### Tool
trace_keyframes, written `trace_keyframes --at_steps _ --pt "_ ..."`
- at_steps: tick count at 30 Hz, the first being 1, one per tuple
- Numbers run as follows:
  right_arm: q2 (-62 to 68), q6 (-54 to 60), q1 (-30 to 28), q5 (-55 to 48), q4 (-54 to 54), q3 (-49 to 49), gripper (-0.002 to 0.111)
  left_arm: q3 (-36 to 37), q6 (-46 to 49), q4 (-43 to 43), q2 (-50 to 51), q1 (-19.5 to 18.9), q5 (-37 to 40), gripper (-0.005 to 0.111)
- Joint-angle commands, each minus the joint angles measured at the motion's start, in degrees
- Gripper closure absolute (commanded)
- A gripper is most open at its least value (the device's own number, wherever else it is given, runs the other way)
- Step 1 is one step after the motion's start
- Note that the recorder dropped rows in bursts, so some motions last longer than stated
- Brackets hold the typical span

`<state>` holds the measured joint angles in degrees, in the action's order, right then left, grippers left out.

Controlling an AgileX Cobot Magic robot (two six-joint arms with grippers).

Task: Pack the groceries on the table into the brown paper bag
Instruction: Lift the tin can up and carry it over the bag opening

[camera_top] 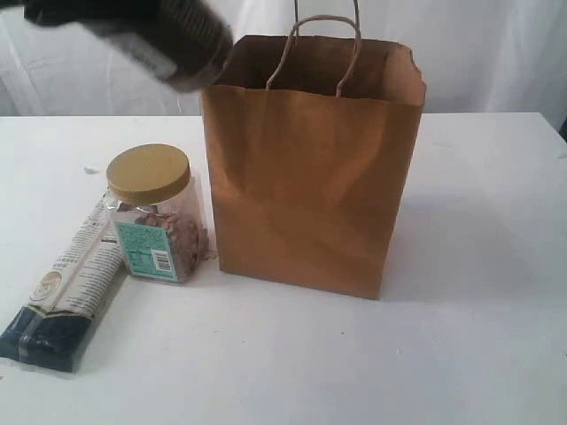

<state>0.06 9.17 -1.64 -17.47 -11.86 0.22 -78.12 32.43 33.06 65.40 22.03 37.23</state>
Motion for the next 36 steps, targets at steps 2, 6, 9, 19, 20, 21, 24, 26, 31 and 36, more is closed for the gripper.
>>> trace_keyframes --at_steps 2,6,9,19,20,21,24,26,31,36 --pt "-0.06 0.09 -0.16 0.59 -0.12 -0.22 0.108 -4.54 21.67 20.43 2.94 0.42 -5.38 0.107" --pt "-0.06 0.09 -0.16 0.59 -0.12 -0.22 0.108 -5.57 26.34 28.54 6.83 0.42 -8.62 0.107" --pt "-0.06 -0.01 -0.16 0.59 -0.12 -0.22 0.108 -5.99 29.49 30.27 9.81 0.42 -9.50 0.107" --pt "-0.06 -0.01 -0.16 0.59 -0.12 -0.22 0.108 -5.99 29.48 31.10 15.85 0.42 -5.76 0.107" --pt "-0.06 -0.01 -0.16 0.59 -0.12 -0.22 0.108 -5.99 29.90 31.10 16.21 0.42 -5.76 0.107" --pt "-0.06 -0.01 -0.16 0.59 -0.12 -0.22 0.108 -5.99 30.67 31.10 16.69 0.42 -5.76 0.107" --pt "-0.06 -0.01 -0.16 0.59 -0.12 -0.22 0.108 -5.99 32.32 31.10 17.87 0.42 -4.65 0.107" --pt "-0.06 -0.01 -0.16 0.59 -0.12 -0.22 0.108 -5.99 33.27 31.10 18.41 0.42 -4.30 0.107" --pt "-0.06 -0.01 -0.16 0.59 -0.12 -0.22 0.108 -5.99 33.52 31.10 19.50 0.42 -4.19 0.107" --pt "-0.06 -0.01 -0.16 0.59 -0.12 -0.22 0.108 -5.99 33.52 31.10 20.40 0.42 -4.54 0.107"
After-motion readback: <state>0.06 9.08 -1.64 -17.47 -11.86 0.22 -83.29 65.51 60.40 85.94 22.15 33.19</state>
